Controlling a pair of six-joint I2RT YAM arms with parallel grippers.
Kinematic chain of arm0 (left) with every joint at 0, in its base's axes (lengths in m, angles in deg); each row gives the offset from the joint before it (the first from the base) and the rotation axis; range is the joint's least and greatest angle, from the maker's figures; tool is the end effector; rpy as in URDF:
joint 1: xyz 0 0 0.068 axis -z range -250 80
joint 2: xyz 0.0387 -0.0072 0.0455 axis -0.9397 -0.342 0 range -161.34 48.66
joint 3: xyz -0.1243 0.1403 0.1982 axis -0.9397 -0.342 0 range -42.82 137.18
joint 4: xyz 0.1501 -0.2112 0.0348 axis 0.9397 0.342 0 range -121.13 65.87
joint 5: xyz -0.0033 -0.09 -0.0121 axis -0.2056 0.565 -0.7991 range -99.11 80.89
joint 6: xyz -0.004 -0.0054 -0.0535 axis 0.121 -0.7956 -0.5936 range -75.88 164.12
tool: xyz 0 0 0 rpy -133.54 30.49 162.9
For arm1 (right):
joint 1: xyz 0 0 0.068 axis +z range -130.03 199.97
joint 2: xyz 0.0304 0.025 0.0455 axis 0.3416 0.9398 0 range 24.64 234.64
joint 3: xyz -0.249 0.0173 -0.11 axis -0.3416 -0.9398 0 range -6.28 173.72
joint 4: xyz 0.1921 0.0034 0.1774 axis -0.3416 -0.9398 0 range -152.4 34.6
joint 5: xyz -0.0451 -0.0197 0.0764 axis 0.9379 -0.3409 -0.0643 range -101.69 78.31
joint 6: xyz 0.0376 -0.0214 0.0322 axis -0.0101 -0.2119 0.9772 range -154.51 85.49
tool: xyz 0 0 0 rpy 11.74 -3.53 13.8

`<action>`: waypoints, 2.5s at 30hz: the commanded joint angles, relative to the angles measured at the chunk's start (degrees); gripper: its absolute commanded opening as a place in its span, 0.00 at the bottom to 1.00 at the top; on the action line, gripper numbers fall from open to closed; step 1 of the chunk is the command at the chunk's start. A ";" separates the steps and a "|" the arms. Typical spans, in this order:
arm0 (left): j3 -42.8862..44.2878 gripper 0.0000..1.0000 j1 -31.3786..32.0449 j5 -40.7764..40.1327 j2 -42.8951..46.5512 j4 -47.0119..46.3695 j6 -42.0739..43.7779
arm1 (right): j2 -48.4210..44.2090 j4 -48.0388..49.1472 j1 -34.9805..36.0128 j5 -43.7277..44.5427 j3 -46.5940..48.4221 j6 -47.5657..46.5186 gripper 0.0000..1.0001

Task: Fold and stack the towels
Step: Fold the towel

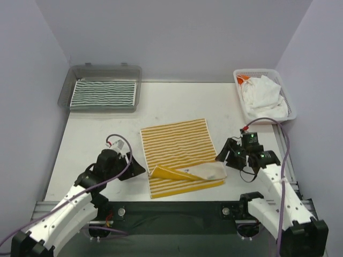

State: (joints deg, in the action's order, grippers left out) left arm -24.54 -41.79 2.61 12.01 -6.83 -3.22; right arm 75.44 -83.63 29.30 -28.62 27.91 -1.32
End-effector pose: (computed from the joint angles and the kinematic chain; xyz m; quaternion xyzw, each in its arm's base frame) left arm 0.1196 -0.0723 0.1771 -0.1109 0.9052 -0.3186 0.2584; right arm 0.1778 0.0396 0.2293 0.1336 0.9053 0.2643 0.3046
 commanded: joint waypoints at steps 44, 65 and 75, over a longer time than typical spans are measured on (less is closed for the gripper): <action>62.98 0.52 1.33 -19.81 -79.61 -4.87 19.99 | 36.81 17.24 3.52 4.80 7.55 0.65 0.32; 44.43 0.77 1.68 -22.44 -43.14 -3.21 13.05 | 26.09 14.87 16.77 -0.74 15.54 -11.29 0.48; 24.36 0.97 -4.46 -38.35 -8.20 11.91 22.88 | 42.25 18.21 30.31 -1.26 28.11 -17.01 0.58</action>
State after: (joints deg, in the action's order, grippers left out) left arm 2.34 -44.22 -29.45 -1.54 -0.17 14.88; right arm 113.54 -65.66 57.78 -29.14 52.42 -15.20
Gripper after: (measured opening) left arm 0.972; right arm 0.596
